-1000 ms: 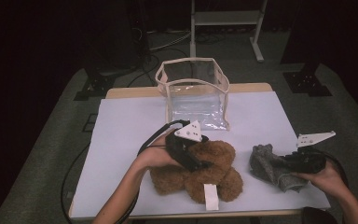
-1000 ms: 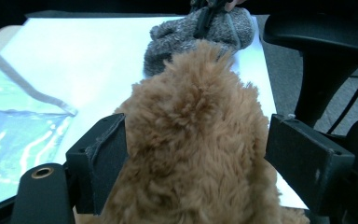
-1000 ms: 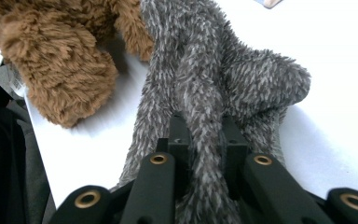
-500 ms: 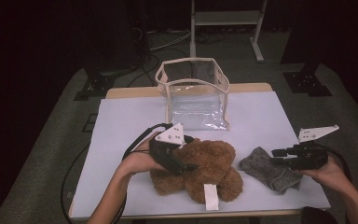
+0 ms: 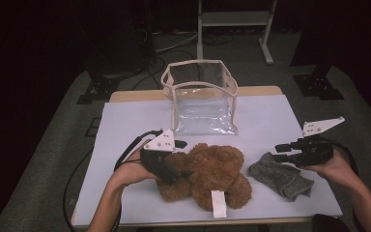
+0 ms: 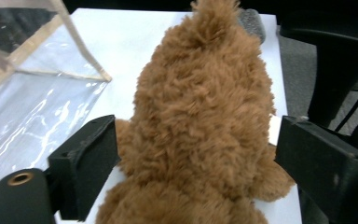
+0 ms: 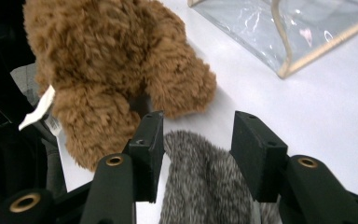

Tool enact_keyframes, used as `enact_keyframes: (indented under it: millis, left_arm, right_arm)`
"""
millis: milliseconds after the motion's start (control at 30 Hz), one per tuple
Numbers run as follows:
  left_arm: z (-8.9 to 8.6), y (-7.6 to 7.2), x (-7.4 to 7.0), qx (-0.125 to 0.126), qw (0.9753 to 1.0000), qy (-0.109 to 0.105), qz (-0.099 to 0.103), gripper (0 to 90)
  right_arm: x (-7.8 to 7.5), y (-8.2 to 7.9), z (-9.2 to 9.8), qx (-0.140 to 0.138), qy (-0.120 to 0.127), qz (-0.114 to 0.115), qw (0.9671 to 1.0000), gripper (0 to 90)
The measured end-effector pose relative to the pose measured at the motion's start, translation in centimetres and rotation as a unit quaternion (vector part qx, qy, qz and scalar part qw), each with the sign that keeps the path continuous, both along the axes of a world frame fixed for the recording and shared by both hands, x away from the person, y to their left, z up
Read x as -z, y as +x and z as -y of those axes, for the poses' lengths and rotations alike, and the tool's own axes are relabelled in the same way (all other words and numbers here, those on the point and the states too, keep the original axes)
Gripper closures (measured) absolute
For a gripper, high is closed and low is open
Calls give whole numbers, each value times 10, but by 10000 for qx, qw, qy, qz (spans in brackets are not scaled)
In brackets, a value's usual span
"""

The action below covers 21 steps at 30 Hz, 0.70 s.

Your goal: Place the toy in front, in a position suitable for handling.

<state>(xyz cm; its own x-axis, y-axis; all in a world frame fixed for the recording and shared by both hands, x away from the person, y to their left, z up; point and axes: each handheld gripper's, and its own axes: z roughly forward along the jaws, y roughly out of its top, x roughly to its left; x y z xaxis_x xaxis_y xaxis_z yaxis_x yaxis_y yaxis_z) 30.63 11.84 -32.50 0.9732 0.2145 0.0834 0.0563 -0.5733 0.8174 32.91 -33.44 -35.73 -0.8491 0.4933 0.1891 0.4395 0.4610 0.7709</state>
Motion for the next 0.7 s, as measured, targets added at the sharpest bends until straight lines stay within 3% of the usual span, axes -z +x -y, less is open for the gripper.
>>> enact_keyframes:
  millis: [333,700]
  left_arm:
    - [-18,-1,7,-312,9995,-29,-80,92]
    - [-28,-1,9,-456,9990,1,-35,82]
  right_arm:
    - [-16,19,-22,-430,62,55,9990,486]
    - [-31,37,-46,-687,-36,81,9976,470]
